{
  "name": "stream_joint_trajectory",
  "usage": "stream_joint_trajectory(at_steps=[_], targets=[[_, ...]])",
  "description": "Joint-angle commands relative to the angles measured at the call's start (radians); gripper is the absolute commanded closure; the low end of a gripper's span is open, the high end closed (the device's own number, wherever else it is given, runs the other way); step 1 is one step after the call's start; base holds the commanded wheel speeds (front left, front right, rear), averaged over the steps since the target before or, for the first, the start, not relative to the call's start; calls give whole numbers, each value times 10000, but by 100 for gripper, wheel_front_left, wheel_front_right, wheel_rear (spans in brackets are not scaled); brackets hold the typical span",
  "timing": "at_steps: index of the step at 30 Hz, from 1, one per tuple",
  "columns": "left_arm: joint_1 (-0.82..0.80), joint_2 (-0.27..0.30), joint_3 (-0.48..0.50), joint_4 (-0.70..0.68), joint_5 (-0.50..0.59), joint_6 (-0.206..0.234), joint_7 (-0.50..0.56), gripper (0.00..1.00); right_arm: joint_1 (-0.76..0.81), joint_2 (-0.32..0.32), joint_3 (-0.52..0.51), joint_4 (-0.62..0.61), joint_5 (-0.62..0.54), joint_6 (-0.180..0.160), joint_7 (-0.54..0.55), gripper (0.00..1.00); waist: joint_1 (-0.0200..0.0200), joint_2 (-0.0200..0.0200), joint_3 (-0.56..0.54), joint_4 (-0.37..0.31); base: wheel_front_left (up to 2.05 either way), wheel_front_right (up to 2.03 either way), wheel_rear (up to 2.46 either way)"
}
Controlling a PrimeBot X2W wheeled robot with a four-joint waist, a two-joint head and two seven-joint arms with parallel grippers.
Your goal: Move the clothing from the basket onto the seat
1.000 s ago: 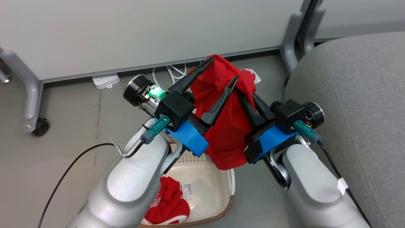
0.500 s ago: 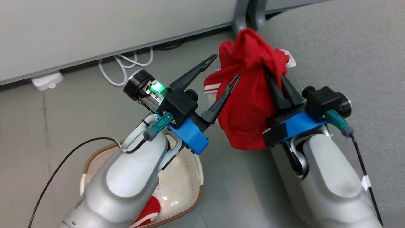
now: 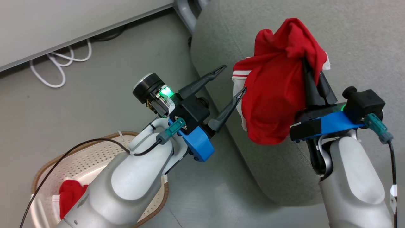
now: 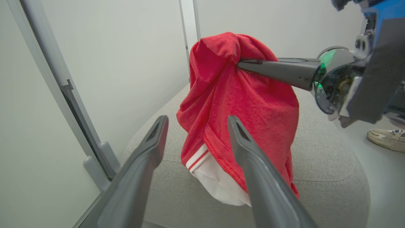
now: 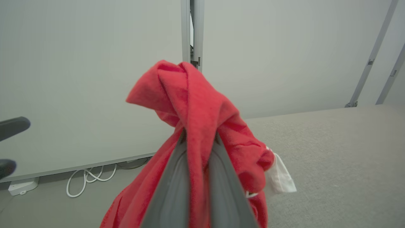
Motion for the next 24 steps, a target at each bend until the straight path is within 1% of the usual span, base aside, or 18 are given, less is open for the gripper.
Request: stream_joint_trajectory(at_steps=[1,6,11,17,21,24], targets=[[-90,96,-85,-3,-41,-38,40,0,135,6,-140,-109,57,-7,-6,100,0,0,196,-354,0,0,0],[-113,151,-397,11,-150,-42,114,0,374,13,-497,-255,148,-7,-6,100,0,0,386,-753,0,0,0],[-97,167,-566,62,-232,-45,109,0,540,11,-644,-343,177,-7,-6,100,0,0,465,-880,0,0,0],[-158,184,-651,63,-356,-44,41,0,583,11,-691,-411,241,-7,-6,100,0,0,520,-877,0,0,0],[-228,205,-593,21,-404,50,4,0,267,10,-701,-583,178,-7,-6,100,0,0,642,-777,0,0,0],[-336,245,-505,-86,-438,151,3,0,-127,2,-1040,-809,162,-7,-6,100,0,0,872,-665,0,0,0]])
